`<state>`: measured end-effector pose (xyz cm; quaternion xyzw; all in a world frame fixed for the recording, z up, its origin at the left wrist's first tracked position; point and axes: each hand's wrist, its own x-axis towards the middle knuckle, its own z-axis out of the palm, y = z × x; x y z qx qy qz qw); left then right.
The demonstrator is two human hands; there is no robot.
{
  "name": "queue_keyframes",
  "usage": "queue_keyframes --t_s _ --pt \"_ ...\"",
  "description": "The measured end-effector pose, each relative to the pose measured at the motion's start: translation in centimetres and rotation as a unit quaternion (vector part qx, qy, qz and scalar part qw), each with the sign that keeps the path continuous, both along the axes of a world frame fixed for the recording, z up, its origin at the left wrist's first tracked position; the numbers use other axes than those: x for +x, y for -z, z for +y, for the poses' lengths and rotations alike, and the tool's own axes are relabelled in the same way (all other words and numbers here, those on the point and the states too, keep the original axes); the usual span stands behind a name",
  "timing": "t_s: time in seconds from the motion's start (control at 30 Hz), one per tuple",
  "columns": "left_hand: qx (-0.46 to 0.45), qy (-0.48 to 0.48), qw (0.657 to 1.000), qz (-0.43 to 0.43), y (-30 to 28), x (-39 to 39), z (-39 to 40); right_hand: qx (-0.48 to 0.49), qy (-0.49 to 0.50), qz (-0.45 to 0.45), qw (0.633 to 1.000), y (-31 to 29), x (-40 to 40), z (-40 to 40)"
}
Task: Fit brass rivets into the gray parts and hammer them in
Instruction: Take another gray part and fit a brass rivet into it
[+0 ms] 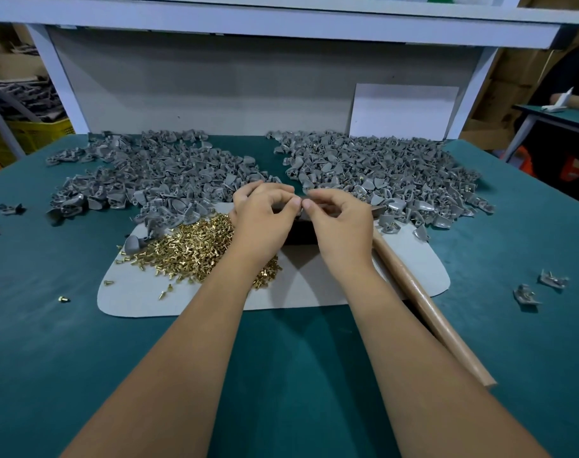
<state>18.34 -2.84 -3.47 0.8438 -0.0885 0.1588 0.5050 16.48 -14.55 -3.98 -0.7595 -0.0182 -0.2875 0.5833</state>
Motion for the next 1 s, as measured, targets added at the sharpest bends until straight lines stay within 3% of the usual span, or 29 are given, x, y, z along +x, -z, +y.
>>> queue_keyframes --t_s 0.23,0.5,0.73,1.0 --pt "-0.038 -0.028 0.999 0.022 0.1 0.3 1.5 -0.022 0.031 0.017 0.999 0.0 0.2 -0.3" --pt "0.073 -0.022 0.997 -0.004 0.3 0.2 1.3 -0.095 0.029 0.035 0.994 0.3 0.4 -0.4" --pt "0.088 -0.017 0.996 -0.029 0.5 0.3 1.3 -0.099 0.038 0.058 0.993 0.3 0.5 -0.4" --pt "0.116 -0.024 0.991 -0.055 1.1 0.5 1.2 -0.189 0.048 0.049 0.980 -0.1 0.4 0.0"
